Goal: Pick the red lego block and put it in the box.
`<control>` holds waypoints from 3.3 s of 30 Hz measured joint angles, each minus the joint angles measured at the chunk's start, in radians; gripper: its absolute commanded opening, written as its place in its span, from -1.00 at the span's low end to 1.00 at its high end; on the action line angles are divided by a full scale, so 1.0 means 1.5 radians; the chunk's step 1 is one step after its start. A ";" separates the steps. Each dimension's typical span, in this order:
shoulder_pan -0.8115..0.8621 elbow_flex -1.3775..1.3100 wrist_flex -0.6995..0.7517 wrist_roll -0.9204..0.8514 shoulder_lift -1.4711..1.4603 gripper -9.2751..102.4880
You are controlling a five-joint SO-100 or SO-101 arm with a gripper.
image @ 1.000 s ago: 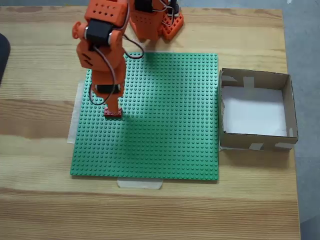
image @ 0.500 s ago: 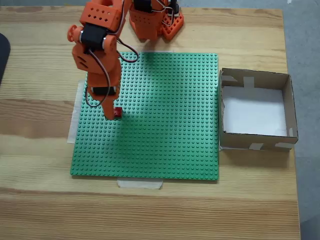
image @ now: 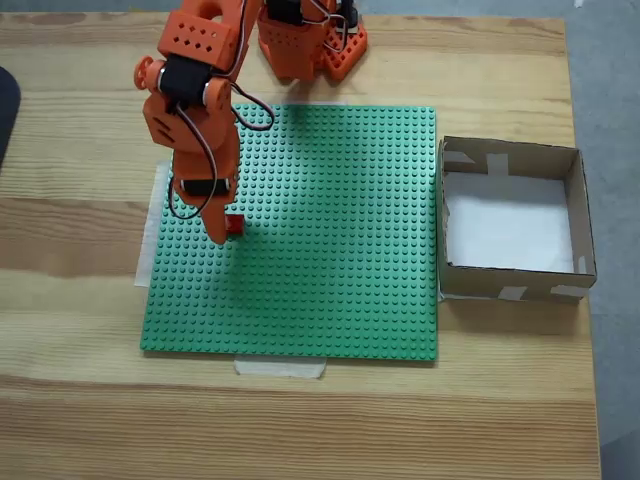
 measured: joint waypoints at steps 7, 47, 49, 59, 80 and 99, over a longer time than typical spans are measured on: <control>0.000 0.035 -0.041 0.016 0.000 -0.31; -0.002 0.061 -0.103 0.064 -0.036 -0.41; -0.005 0.061 -0.104 0.066 -0.036 -0.42; -0.007 0.061 -0.105 0.066 -0.036 -0.50; -0.007 0.047 -0.107 0.052 -0.036 -0.66; -0.022 -0.016 -0.066 0.058 -0.037 -0.72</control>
